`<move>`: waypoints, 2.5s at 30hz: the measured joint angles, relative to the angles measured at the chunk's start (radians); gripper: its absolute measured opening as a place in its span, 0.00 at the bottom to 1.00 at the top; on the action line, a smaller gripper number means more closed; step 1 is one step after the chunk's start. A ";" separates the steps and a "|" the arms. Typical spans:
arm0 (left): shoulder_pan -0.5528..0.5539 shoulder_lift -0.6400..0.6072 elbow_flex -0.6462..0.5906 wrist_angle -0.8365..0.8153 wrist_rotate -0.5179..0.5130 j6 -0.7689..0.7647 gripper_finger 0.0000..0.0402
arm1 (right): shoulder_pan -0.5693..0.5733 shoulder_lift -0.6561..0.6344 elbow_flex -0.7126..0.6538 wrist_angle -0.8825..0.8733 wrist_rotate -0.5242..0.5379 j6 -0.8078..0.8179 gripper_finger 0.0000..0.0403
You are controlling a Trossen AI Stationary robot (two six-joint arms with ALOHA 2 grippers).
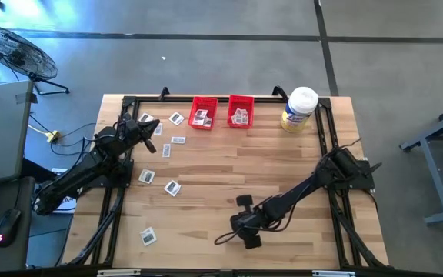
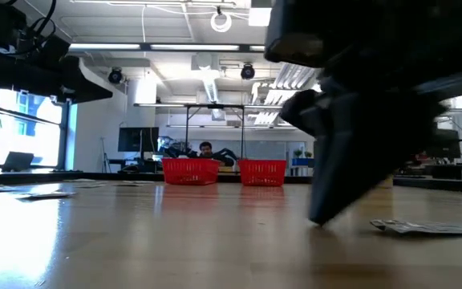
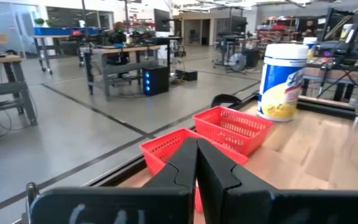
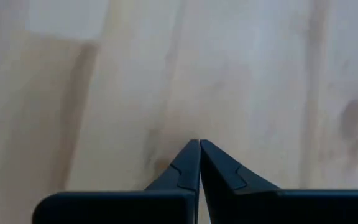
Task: Pick & Place First Aid Supplies
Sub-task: Put the ointment pack into the right red bin
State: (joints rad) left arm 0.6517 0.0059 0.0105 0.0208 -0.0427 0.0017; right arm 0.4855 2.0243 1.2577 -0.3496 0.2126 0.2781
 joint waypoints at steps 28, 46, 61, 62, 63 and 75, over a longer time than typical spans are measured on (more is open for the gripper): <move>0.002 0.000 0.000 0.000 -0.001 0.000 0.00 | -0.001 -0.052 0.002 -0.115 -0.257 0.054 0.25; 0.002 0.000 0.000 0.000 -0.001 0.000 0.00 | 0.000 0.018 0.008 -0.145 -0.212 0.011 0.01; 0.002 0.000 0.000 0.000 -0.002 0.000 0.00 | -0.093 -0.145 0.001 -0.150 0.021 -0.068 0.00; 0.002 0.000 0.000 0.000 -0.002 0.000 0.00 | -0.112 -0.155 0.000 -0.151 0.040 -0.071 0.00; 0.002 0.000 0.000 0.000 -0.002 0.000 0.00 | -0.136 -0.165 0.000 -0.152 0.063 -0.072 0.00; 0.002 0.000 0.000 0.000 -0.004 0.000 0.00 | -0.582 -0.204 0.001 0.131 0.324 -0.217 0.00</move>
State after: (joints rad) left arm 0.6537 0.0062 0.0105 0.0204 -0.0466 0.0020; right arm -0.0964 1.8201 1.2591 -0.2187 0.5362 0.0613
